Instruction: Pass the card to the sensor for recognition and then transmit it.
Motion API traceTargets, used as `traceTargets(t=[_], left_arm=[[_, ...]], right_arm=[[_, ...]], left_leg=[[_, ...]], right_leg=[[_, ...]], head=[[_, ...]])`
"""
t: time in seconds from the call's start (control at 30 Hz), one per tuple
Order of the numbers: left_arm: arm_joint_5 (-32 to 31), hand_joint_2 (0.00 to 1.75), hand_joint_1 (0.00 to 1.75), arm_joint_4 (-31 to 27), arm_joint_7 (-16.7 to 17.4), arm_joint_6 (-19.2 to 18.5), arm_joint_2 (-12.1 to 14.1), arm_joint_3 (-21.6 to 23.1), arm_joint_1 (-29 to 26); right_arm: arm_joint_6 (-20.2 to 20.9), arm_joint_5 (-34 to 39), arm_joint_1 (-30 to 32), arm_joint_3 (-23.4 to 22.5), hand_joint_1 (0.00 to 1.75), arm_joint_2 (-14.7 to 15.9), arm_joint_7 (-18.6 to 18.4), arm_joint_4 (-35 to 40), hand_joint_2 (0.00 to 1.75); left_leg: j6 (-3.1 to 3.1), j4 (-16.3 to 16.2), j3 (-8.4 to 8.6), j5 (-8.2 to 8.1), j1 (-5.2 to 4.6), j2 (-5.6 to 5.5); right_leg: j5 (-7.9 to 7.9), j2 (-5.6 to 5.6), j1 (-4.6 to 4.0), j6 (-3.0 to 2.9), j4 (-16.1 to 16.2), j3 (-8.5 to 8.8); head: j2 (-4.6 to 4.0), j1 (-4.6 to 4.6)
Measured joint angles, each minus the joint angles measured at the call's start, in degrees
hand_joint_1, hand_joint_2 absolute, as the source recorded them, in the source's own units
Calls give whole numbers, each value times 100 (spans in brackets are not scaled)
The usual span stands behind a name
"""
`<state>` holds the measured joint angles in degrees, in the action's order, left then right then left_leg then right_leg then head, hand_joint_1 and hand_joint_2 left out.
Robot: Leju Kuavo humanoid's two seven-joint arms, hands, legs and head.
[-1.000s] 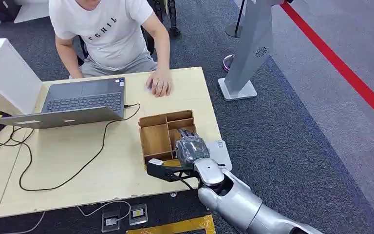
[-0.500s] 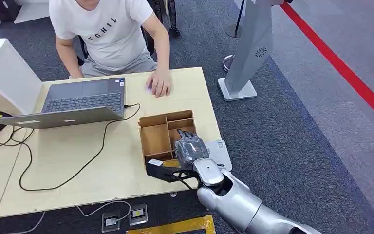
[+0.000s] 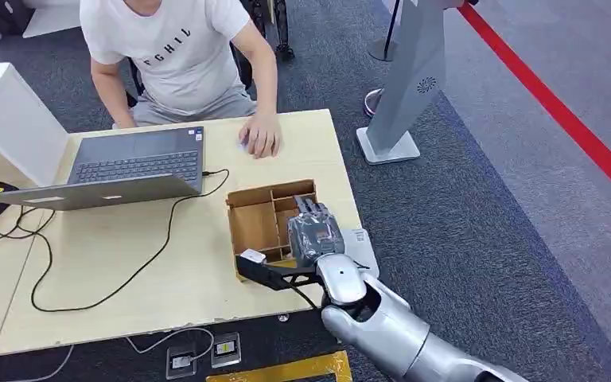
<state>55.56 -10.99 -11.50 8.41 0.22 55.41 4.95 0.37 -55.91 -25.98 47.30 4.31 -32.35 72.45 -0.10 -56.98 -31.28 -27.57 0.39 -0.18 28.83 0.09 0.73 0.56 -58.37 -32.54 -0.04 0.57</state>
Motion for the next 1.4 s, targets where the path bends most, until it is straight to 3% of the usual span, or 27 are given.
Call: traceTargets(t=[0.4, 1.4], left_arm=[[-4, 0, 0, 0, -46, 0, -4, -2, 0], [-81, 0, 0, 0, -55, 0, -28, -2, 0]], right_arm=[[7, -210, -276, -33, 175, 175, -100, 938, 175], [-42, -208, -413, -24, 175, 232, 85, 969, 175]], left_leg=[[1, 0, 2, 1, 0, 3], [1, 0, 0, 1, 0, 2]], right_leg=[[-1, 2, 0, 0, 0, 2], [-1, 1, 0, 0, 0, 2]], head=[[0, 2], [0, 0]])
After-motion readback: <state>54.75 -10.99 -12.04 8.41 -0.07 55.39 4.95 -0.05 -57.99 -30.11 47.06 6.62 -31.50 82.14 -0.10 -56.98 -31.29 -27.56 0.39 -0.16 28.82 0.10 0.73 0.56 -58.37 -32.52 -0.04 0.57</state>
